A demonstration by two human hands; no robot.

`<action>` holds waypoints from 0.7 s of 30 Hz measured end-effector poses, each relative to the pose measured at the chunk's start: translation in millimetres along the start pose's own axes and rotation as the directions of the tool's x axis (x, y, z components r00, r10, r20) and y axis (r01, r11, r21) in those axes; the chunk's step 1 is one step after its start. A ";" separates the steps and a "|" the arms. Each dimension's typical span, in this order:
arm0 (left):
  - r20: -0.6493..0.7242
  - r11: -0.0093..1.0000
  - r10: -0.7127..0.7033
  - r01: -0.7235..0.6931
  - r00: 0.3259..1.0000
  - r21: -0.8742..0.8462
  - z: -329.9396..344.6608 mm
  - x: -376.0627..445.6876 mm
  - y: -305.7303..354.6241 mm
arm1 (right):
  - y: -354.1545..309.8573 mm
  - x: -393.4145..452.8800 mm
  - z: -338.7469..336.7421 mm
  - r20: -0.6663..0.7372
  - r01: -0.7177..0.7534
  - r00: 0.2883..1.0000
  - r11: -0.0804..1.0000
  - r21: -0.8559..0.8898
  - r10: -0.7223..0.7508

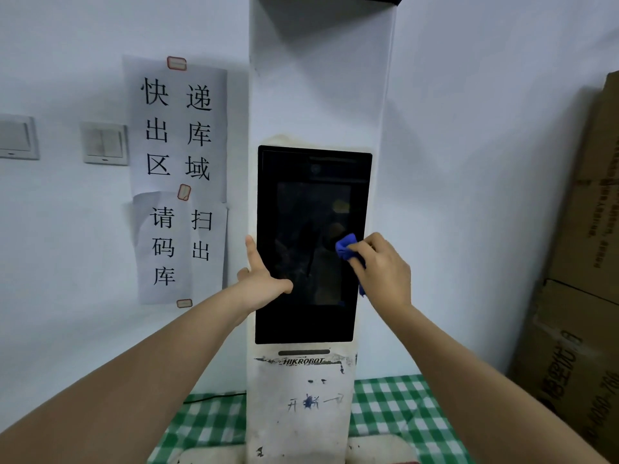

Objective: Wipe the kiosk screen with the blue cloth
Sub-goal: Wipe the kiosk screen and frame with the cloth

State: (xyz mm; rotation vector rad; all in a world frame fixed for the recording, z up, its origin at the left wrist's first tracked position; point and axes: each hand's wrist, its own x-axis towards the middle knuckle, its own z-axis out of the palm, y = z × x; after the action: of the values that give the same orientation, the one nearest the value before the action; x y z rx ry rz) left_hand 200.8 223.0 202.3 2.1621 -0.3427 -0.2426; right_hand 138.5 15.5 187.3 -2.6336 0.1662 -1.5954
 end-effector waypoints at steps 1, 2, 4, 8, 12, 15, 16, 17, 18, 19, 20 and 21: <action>0.003 1.000 0.002 -0.002 1.000 0.001 -0.1 0.4 -0.5 | 1.0 4.4 -3.4 -0.004 0.006 1.000 1.000 -0.011 -0.006; 0.004 1.000 0.004 -0.004 1.000 0.004 -0.1 0.7 -1.0 | 1.7 10.0 -6.6 -0.021 -0.030 0.999 1.000 0.001 0.030; 0.000 1.000 0.010 -0.010 1.000 0.008 0.2 0.7 -1.3 | 1.0 20.7 -10.3 -0.081 -0.167 0.981 0.982 0.085 0.174; 0.000 1.000 0.030 -0.030 1.000 -0.003 -0.3 0.9 -2.1 | -5.6 9.6 1.3 -0.085 -0.193 0.976 0.978 0.082 0.200; -0.004 0.999 0.045 -0.045 0.999 -0.002 -1.2 0.7 -3.9 | 0.1 -21.2 12.6 -0.026 -0.060 0.998 0.998 -0.002 0.060; 0.009 1.000 0.030 -0.030 1.000 -0.004 -1.3 -0.5 -4.8 | 7.8 -19.7 6.8 0.028 0.118 0.993 0.989 -0.086 -0.116; 0.007 1.000 0.028 -0.028 1.000 -0.002 -0.6 -1.0 -4.6 | 9.0 -14.0 2.1 0.026 0.128 0.992 0.987 -0.093 -0.126; 0.003 1.000 0.030 -0.030 1.000 -0.002 0.1 -1.5 -3.9 | 9.2 -6.8 -3.0 0.007 0.091 0.996 0.992 -0.082 -0.091; -0.001 0.999 0.033 -0.033 0.999 -0.004 0.8 -1.5 -3.1 | 8.5 0.9 -7.5 -0.031 0.019 0.999 0.999 -0.051 -0.021; -0.005 0.999 0.035 -0.035 0.999 -0.006 1.0 -1.3 -2.6 | 7.9 7.2 -9.5 -0.062 -0.053 0.997 0.999 -0.010 0.053; -0.007 0.999 0.034 -0.034 0.999 -0.009 1.3 -0.9 -2.0 | 6.9 10.0 -9.0 -0.076 -0.098 0.992 0.995 0.018 0.099; -0.010 0.999 0.033 -0.033 0.999 -0.009 1.4 -0.6 -1.9 | 5.3 8.8 -7.0 -0.081 -0.109 0.991 0.994 0.025 0.111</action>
State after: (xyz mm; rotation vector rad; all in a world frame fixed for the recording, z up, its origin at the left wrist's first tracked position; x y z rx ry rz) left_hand 200.1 223.1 200.0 2.1460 -0.3705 -0.2152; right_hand 136.0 9.2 197.7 -2.4973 0.2915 -1.6614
